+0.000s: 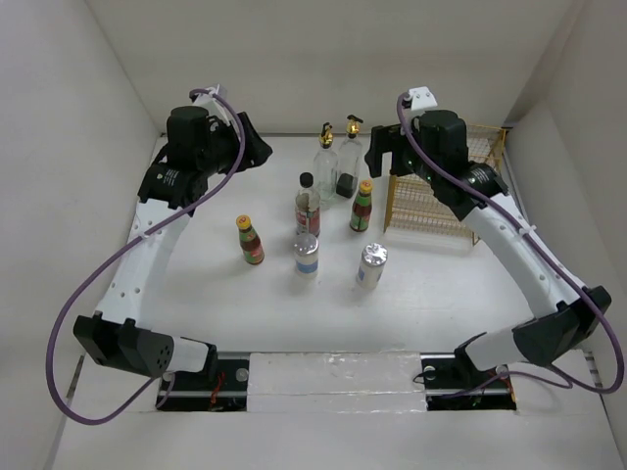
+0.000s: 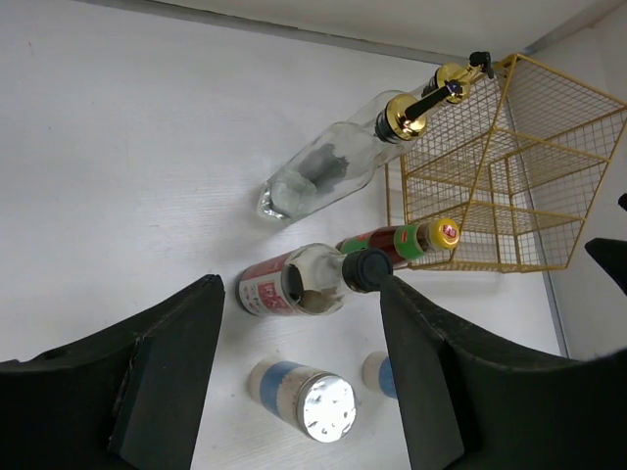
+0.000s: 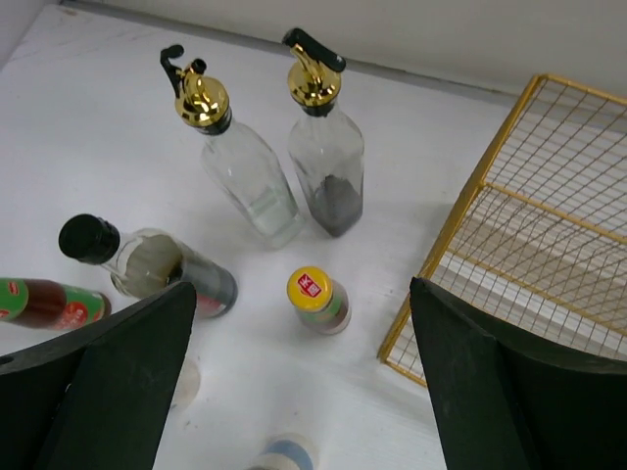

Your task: Organize the condiment bottles

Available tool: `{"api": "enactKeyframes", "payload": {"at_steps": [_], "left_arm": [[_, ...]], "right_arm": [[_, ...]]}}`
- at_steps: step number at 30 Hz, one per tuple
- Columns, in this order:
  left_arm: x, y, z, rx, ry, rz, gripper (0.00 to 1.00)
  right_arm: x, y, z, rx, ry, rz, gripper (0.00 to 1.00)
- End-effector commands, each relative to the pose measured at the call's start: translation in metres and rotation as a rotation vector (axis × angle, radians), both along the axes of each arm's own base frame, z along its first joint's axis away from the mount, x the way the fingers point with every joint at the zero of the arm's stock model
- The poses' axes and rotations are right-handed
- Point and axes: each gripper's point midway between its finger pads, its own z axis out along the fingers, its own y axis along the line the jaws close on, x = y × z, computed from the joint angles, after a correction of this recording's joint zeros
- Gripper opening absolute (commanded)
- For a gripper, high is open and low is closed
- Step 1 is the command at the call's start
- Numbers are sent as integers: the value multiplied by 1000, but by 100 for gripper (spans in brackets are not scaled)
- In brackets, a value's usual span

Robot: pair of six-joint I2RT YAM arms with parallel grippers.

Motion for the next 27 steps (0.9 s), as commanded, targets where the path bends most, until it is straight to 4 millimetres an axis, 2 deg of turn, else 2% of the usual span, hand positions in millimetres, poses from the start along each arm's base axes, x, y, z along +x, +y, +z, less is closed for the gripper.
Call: {"api": "enactKeyframes", "payload": {"at_steps": [1,2,3,4,5,6,7,8,9,10,11,12,13,15,16,17,18,19,20,23,26,27], "left_arm": [[-9,0,32,-15,-73,-17,61],[-5,0,27,-5,-65,-20,61],[-5,0,27,-5,-65,-20,61],[-6,-1,27,-8,-64,-29,55],[-5,-2,25,-9,-67,-29,50],[-5,-5,28,-17,-74,-46,44],[-6,-6,28,-21,-74,-56,34],[-6,-6,28,-21,-74,-56,14],[-5,-9,30,-19,-81,-74,4],[-4,-9,32,-20,-90,-74,0],[-3,-11,34,-25,-91,-85,0],[-2,-12,36,-27,-100,-85,0],[-1,-14,33,-30,-90,-98,2],[-2,-15,33,-24,-94,-110,17],[-2,-15,33,-24,-94,-110,26],[1,-16,29,-22,-84,-110,29],[1,-16,28,-15,-88,-114,30],[1,-16,28,-15,-88,-114,30],[3,-16,29,-15,-88,-114,30],[8,-19,28,-10,-81,-128,32],[12,-22,23,-10,-67,-137,34],[11,-24,23,-16,-66,-151,36]], "right_arm": [[16,8,35,32,-106,-4,95],[16,8,35,32,-106,-4,90],[24,7,35,37,-117,-14,80],[26,11,27,36,-104,2,66],[27,9,27,38,-103,1,36],[31,11,26,41,-109,0,23],[32,11,23,41,-109,0,15],[37,14,14,31,-90,1,10],[39,11,13,33,-89,-1,10],[43,13,8,30,-83,-1,10],[45,11,11,38,-91,1,14],[51,14,-1,18,-71,4,33],[52,21,-2,31,-74,34,45],[62,26,-15,33,-61,50,73],[65,29,-17,35,-56,60,78],[67,32,-25,31,-40,69,81],[73,34,-20,35,-49,69,83],[79,40,-32,20,-29,90,84],[83,44,-35,24,-29,99,85],[102,54,-43,13,-46,116,85],[122,56,-54,-10,-49,105,87],[130,51,-52,-9,-65,81,87]]}}
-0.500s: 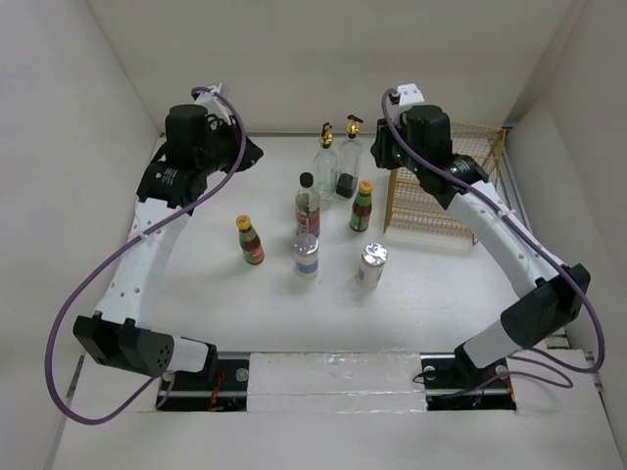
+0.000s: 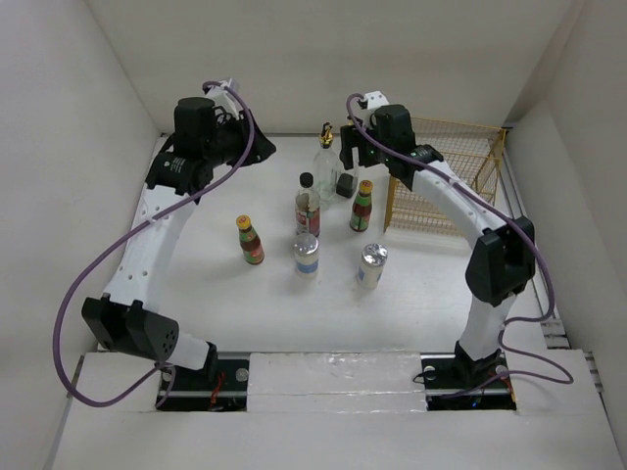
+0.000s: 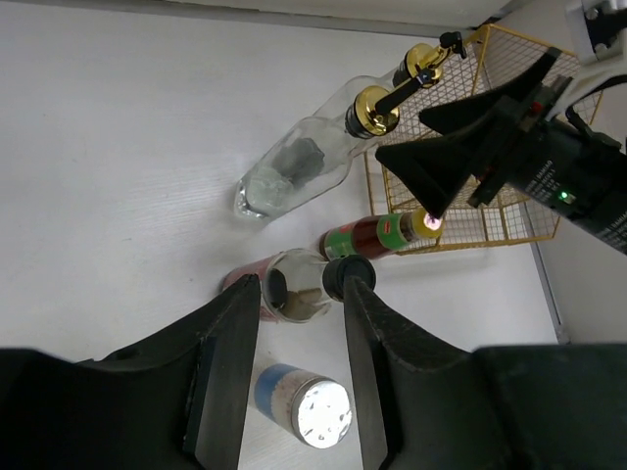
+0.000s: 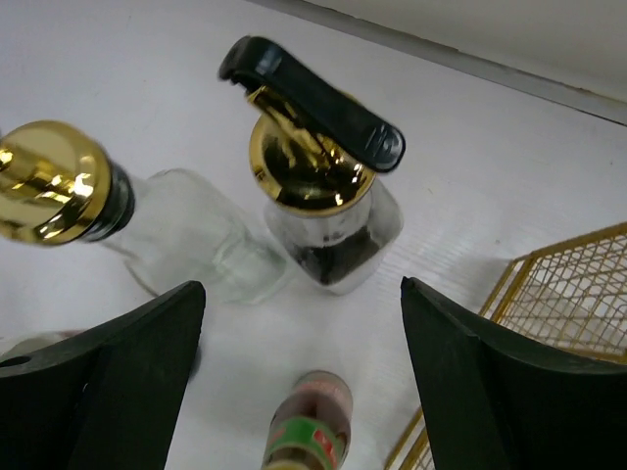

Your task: Organize the condiment bottles

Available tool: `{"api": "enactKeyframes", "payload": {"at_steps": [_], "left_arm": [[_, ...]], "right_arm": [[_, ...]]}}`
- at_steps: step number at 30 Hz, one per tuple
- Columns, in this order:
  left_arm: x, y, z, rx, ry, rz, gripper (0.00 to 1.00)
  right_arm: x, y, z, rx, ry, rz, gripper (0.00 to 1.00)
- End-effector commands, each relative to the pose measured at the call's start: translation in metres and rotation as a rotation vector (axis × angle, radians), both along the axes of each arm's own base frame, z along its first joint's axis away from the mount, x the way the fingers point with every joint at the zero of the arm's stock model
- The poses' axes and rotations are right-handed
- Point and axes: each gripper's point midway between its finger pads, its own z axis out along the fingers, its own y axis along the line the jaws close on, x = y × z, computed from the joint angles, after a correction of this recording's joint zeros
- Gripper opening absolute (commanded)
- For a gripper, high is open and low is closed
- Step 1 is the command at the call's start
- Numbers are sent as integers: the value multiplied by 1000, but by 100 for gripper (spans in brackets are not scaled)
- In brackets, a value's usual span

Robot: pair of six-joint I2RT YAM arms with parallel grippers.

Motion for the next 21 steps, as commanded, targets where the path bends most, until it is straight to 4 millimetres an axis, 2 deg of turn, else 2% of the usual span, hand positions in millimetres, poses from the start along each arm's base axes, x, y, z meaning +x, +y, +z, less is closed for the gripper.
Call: {"api": "enactKeyframes", "payload": {"at_steps": [1,2,5,6,7,12,13,15,21], "left_arm": [[-1,-7,24,-22,-69,-51,36],[1,-7,17,-18,-52,-51,39],[0,-9,17,-23,-50,-64,42],[0,-9,17,-23,-50,-64,43],[1,-8,17,-19,-51,-54,43],[1,-8,13,-17,-42,-54,43],[3,-8,9,-15,-33,-54,43],[3,-8,9,-15,-33,-54,43],[5,-11,8,-19,-32,-64,42]], "right_arm": [[30,2,49,48,-165,-11,87],[37,-1,47,36,-169,-15,87],[49,0,43,22,-199,-26,87],[52,-5,48,25,-208,-35,87],[56,-4,42,15,-208,-32,87],[67,-1,57,36,-264,-46,87],[68,-1,51,33,-255,-45,84],[68,5,58,47,-283,-37,80],[75,11,51,33,-285,-44,54]]}}
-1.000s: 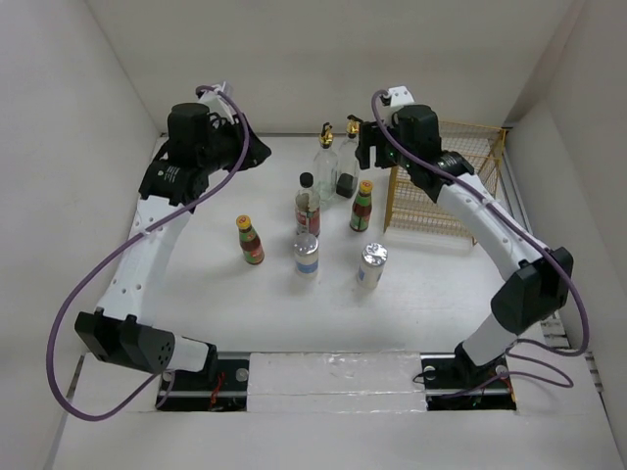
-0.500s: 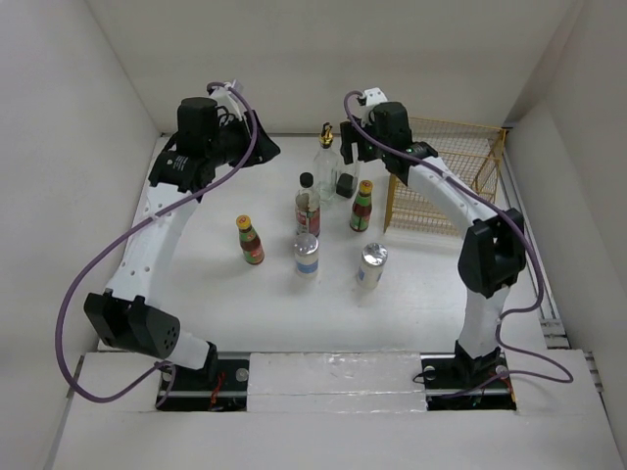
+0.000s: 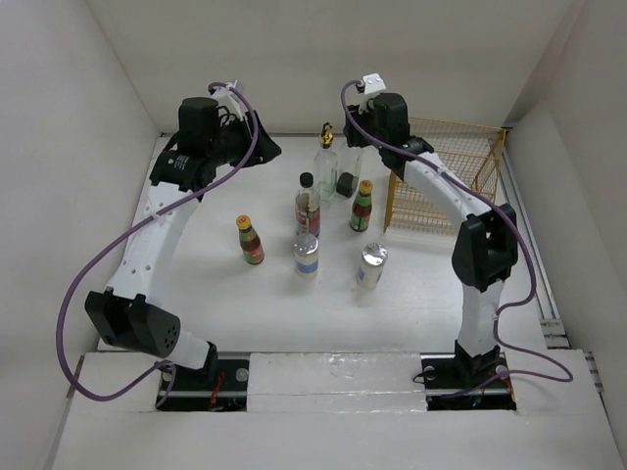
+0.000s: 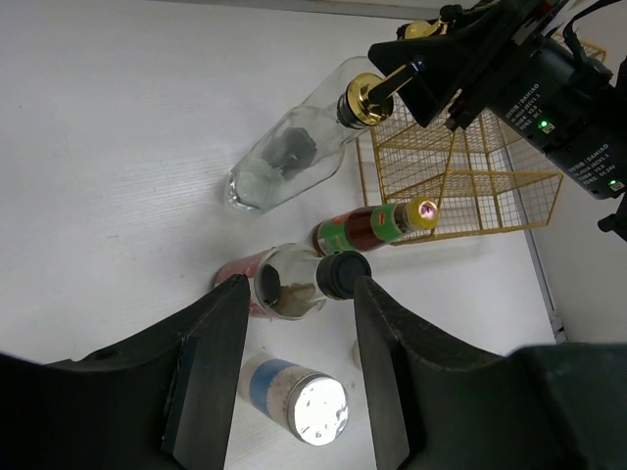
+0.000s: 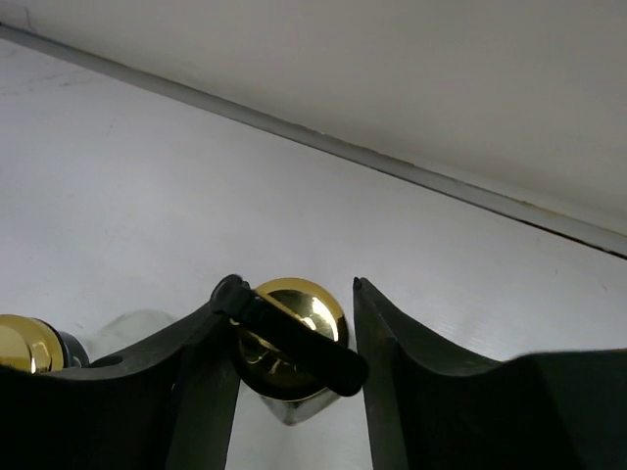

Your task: Organize the condiment bottles

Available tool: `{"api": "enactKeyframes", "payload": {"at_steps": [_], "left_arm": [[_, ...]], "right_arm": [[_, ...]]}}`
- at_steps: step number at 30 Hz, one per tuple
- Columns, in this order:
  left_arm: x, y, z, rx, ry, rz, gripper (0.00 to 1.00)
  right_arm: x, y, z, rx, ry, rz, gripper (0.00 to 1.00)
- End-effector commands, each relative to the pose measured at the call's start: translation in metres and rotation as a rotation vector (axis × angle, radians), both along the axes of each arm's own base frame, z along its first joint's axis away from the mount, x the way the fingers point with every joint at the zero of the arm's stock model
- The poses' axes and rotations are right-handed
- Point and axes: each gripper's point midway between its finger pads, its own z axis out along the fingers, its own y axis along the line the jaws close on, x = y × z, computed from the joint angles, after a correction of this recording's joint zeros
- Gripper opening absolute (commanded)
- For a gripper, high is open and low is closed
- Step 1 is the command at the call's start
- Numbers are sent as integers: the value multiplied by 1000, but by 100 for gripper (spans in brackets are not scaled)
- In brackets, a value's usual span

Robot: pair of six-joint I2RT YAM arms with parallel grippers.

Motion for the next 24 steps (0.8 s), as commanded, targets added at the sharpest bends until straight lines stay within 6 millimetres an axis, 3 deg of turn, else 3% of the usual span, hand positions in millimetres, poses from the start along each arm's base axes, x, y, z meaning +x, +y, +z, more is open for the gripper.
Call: {"api": "enactKeyframes", "payload": {"at_steps": [1,2,5,8,11,12,14,15,16,20,24], "left_arm": [[3,-3,12,-10,-49,-23,42],[3,-3,12,-10,-48,-23,42],[4,-3,14,-12,-57,-23,42],[4,-3,14,-12,-57,-23,41],[5,-4,16,-14,-66,-23,41],[5,-4,16,-14,-66,-23,41],[5,-4,22,-17,-80,-23,41],[9,-4,22,-17,-78,-23,40],[8,-6,22,-20,-77,-31,40],[9,-8,18,-22,-68,-41,39],[11,-8,15,-20,-59,-41,39]], "right_arm": [[10,5,31,25,-99,-21,51],[9,8,31,24,-100,-21,40],[11,6,37,13,-130,-59,34],[8,7,55,-4,-174,-92,15],[5,5,93,34,-241,-95,5],[1,4,123,71,-288,-99,4],[-5,0,157,118,-342,-112,4],[-10,-6,179,147,-376,-131,4],[-18,-18,215,177,-432,-153,4],[-48,-47,283,230,-531,-185,4],[-67,-89,311,254,-564,-259,4]]}}
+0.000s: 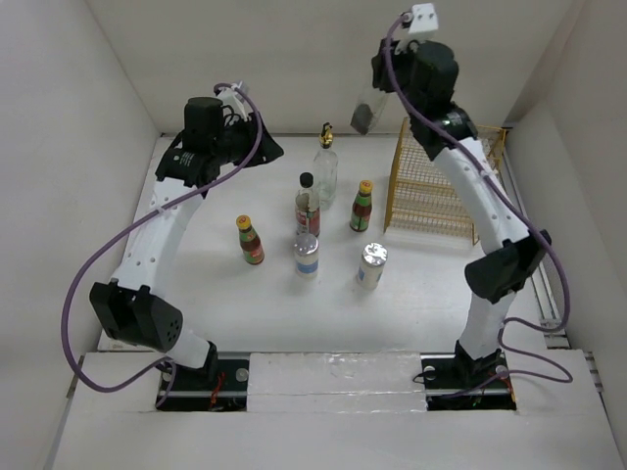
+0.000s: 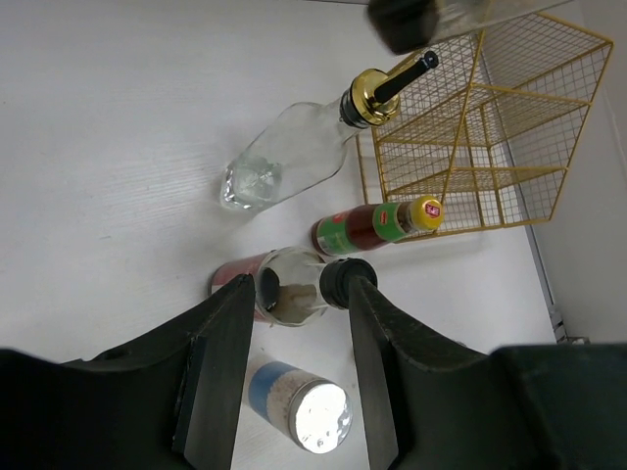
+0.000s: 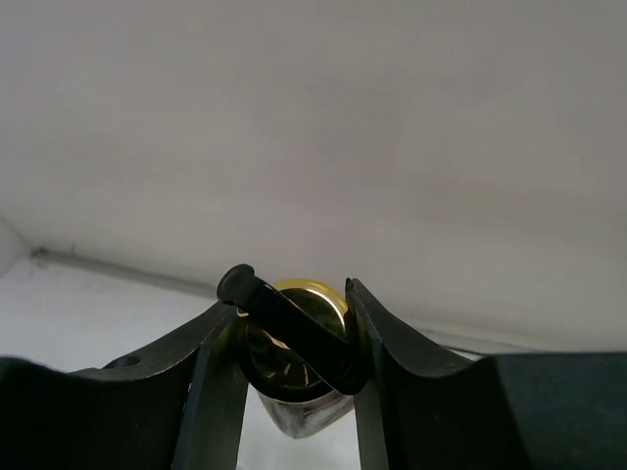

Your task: Organize the condiment bottles

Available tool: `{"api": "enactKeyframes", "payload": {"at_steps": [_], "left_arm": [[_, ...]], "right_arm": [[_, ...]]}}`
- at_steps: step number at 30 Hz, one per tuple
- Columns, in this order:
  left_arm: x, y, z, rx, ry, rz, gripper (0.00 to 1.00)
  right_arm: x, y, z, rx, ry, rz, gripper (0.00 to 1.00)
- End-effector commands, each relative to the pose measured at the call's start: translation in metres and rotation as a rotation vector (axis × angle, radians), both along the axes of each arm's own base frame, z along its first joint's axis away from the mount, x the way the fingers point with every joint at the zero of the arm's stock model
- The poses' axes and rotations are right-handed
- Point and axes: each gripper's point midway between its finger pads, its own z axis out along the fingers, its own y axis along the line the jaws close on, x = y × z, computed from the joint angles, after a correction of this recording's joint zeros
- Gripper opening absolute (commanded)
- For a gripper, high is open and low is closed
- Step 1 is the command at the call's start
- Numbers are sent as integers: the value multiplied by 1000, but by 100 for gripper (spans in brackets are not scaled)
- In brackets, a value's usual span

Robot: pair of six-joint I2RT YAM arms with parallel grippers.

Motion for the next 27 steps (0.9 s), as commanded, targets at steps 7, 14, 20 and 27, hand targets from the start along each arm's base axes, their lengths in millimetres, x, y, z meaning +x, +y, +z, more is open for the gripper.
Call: {"api": "enactKeyframes", "payload": {"at_steps": [7,14,20,27], "left_arm": [[8,-8,22,-30,-62,-36,39],[9,-12,25,-54,-58,-47,37],[9,-12,21,-65,-37,-39,37],[8,-14,19,-69,-36,-48,37]], "right_arm": [[-67,-132,157,137,-310,-203,4],[-62,-184,139,122,-252,-344,3],[-50,-214,116,136,-216,-492,0],[-30,-226,98,190,-206,-586,0]]}}
